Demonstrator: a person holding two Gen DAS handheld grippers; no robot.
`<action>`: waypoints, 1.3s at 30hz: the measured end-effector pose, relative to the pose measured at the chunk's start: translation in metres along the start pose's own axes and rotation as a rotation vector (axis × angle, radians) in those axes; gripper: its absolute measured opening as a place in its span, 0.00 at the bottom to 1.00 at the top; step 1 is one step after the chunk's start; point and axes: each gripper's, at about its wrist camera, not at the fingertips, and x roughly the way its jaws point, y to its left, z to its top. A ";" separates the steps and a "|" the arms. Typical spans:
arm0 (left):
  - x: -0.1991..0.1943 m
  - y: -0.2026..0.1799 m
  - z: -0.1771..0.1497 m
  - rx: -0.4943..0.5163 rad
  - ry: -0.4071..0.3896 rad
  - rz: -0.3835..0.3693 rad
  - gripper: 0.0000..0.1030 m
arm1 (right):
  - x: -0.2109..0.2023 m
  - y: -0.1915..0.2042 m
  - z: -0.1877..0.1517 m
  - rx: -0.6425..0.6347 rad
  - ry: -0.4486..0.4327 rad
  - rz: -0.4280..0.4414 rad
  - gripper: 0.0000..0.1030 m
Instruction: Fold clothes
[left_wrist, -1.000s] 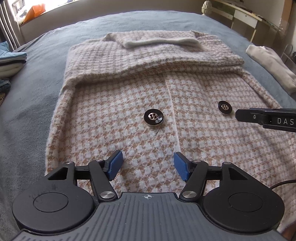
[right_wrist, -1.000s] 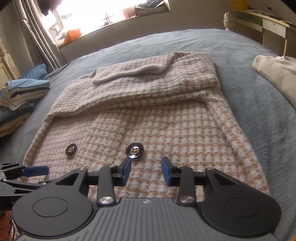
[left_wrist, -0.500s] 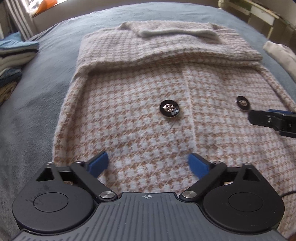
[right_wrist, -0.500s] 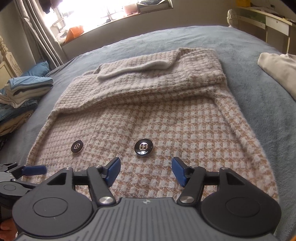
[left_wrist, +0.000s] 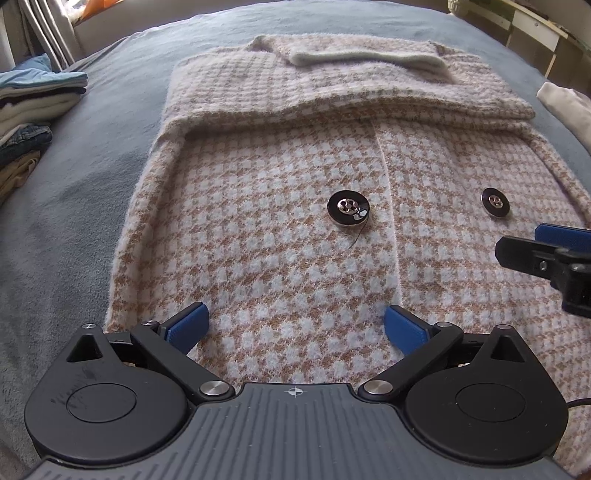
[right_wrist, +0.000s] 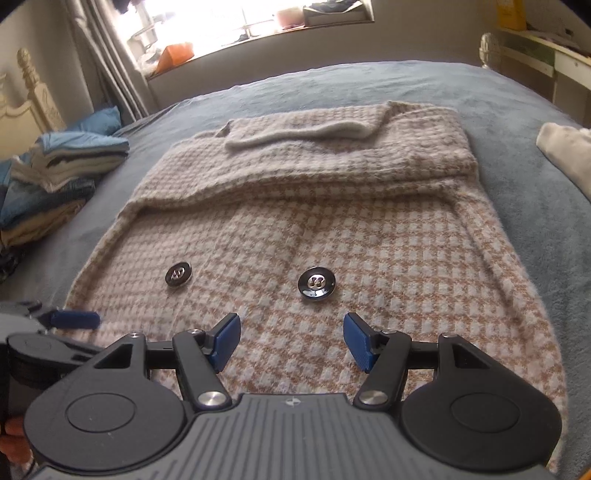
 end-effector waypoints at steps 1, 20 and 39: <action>0.000 0.000 0.000 0.002 0.000 0.002 0.99 | 0.000 0.001 -0.001 -0.008 0.000 -0.007 0.62; 0.000 0.001 -0.006 0.023 0.007 0.004 1.00 | 0.005 0.013 -0.010 -0.086 0.006 -0.024 0.55; -0.011 0.013 -0.007 0.050 -0.015 -0.073 1.00 | 0.005 0.032 -0.008 -0.127 -0.033 0.049 0.54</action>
